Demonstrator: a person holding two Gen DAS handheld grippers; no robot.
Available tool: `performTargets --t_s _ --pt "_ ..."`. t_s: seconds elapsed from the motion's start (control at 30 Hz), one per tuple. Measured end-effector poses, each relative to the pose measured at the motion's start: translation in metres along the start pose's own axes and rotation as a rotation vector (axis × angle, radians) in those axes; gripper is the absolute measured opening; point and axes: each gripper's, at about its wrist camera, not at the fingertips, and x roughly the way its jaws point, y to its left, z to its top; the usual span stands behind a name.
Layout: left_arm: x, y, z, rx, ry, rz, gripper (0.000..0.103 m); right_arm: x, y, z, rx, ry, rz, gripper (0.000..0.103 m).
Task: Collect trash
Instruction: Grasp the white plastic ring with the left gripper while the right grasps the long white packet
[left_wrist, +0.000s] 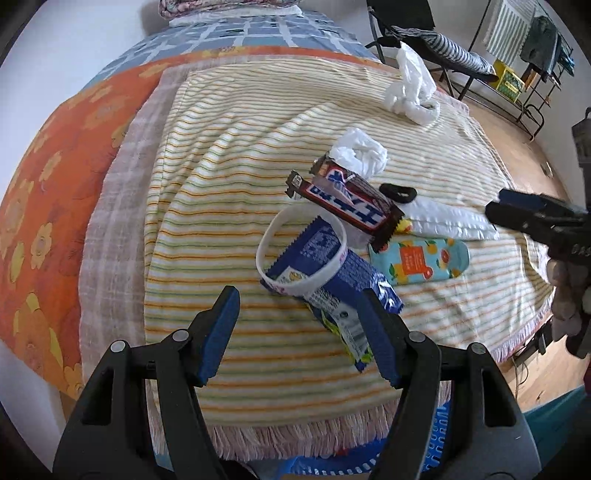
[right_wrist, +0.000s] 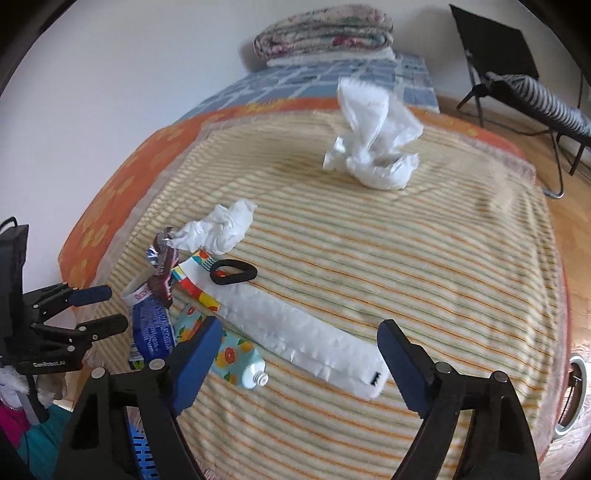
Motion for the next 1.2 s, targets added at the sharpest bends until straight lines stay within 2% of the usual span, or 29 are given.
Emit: performTargets --t_s 0.1,0.47,0.7,0.93,1.0,1.1,1.17,1.2 --pt "0.003 0.0 0.005 -0.001 0.001 -0.003 0.069 0.012 0.0 0.006 -0.005 0.015 0.004 0.082" --pt "0.016 0.0 0.013 0.029 0.012 0.04 0.063 0.036 0.002 0.015 0.0 0.056 0.043 0.079" --pt "0.013 0.016 0.017 -0.012 -0.004 0.07 0.042 0.046 0.003 0.012 -0.01 0.086 0.048 0.077" --pt "0.018 0.018 0.02 -0.017 0.002 0.05 0.038 0.052 0.013 0.009 -0.066 0.105 0.052 0.075" --pt "0.021 0.018 0.021 -0.022 0.011 0.017 0.038 0.053 0.017 0.008 -0.089 0.111 0.04 0.075" --pt "0.024 0.015 0.023 -0.016 0.011 0.021 0.038 0.055 0.025 0.005 -0.139 0.114 0.002 0.075" --pt "0.024 0.015 0.025 -0.016 0.012 0.026 0.029 0.055 0.028 0.004 -0.163 0.114 -0.012 0.074" --pt "0.025 0.016 0.026 -0.024 0.018 0.026 0.018 0.055 0.028 0.004 -0.169 0.114 -0.015 0.071"
